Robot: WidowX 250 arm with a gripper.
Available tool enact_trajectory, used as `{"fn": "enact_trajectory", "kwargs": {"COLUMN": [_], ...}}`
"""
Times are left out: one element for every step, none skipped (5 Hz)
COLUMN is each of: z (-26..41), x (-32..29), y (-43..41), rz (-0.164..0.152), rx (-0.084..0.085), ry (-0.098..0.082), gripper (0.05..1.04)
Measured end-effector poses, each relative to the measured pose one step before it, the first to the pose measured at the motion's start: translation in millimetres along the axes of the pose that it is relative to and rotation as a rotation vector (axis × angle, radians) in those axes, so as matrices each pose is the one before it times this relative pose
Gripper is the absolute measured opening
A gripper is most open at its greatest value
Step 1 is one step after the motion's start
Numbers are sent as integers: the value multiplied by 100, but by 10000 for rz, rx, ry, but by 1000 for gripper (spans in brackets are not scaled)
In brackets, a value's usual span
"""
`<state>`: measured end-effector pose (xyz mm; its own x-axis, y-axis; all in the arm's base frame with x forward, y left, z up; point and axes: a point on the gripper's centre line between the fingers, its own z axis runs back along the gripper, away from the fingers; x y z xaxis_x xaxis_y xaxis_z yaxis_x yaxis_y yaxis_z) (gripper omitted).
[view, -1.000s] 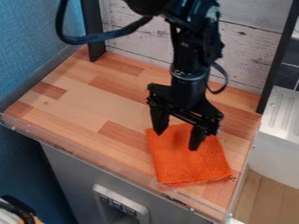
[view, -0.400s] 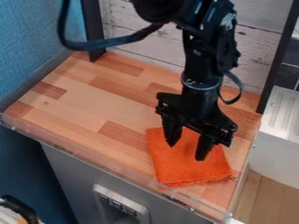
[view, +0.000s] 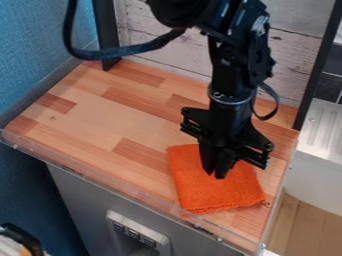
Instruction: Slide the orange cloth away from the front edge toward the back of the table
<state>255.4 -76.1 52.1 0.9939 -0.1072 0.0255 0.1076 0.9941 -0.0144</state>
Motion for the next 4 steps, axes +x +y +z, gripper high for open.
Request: {"fn": "enact_trajectory", "kwargs": {"z": [-920, -871, -1002, -757], "x": [372, 89, 50, 120], "y": [10, 81, 48, -51], "rz": [-3, 3, -11, 80], "rx": [17, 23, 27, 10], "ry": [152, 120, 151, 45], "gripper": [70, 63, 63, 63]}}
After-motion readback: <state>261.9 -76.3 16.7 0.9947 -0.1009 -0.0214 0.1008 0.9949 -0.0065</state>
